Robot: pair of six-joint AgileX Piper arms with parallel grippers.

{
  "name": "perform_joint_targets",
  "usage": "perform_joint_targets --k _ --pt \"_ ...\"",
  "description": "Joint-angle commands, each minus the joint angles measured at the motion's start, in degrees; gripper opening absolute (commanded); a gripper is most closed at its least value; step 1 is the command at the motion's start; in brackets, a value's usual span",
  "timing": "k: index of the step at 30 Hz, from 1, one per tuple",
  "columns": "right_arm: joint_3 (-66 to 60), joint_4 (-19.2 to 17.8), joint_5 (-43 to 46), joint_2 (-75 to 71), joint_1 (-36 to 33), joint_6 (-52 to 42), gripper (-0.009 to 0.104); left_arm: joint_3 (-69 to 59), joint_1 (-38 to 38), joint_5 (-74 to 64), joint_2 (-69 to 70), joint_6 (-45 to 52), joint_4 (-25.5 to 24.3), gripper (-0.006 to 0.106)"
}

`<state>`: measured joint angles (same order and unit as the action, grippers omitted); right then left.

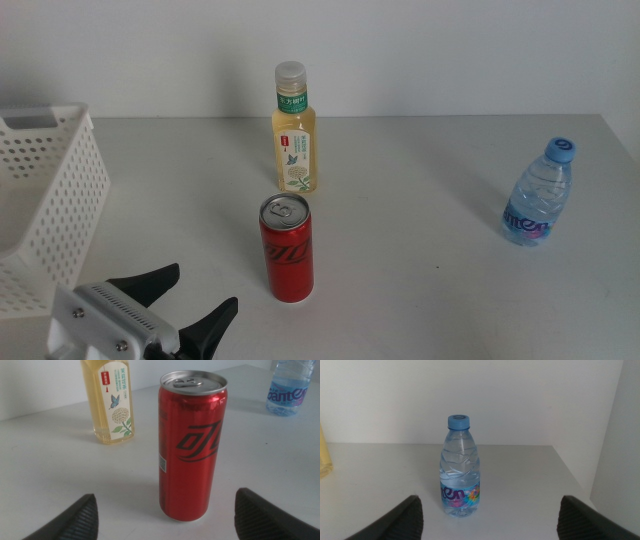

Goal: Use arms to grab the bottles and put them into the dustbin to the left of the table.

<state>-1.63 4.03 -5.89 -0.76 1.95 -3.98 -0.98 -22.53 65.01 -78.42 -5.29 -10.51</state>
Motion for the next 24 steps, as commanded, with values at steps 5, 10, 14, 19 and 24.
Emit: perform_joint_targets --k 5,10,14,19,24 --pt "0.6 -0.7 4.7 -1.2 0.3 -0.5 0.094 5.0 -0.3 4.4 0.7 -1.6 -2.8 0.093" --pt "0.6 -0.7 4.7 -1.2 0.3 -0.5 0.094 10.1 -0.3 -1.9 0.7 -1.6 -5.2 0.093" --pt "0.6 -0.7 4.7 -1.2 0.3 -0.5 0.094 13.5 -0.3 -2.9 -0.4 -2.0 -5.6 0.093" --pt "0.6 -0.7 4.7 -1.2 0.3 -0.5 0.094 17.1 -0.3 -2.8 -4.6 -4.1 -8.5 0.093" --pt "0.6 -0.7 4.7 -1.2 0.3 -0.5 0.094 20.9 -0.3 -2.8 -9.2 -6.1 -11.3 0.093"
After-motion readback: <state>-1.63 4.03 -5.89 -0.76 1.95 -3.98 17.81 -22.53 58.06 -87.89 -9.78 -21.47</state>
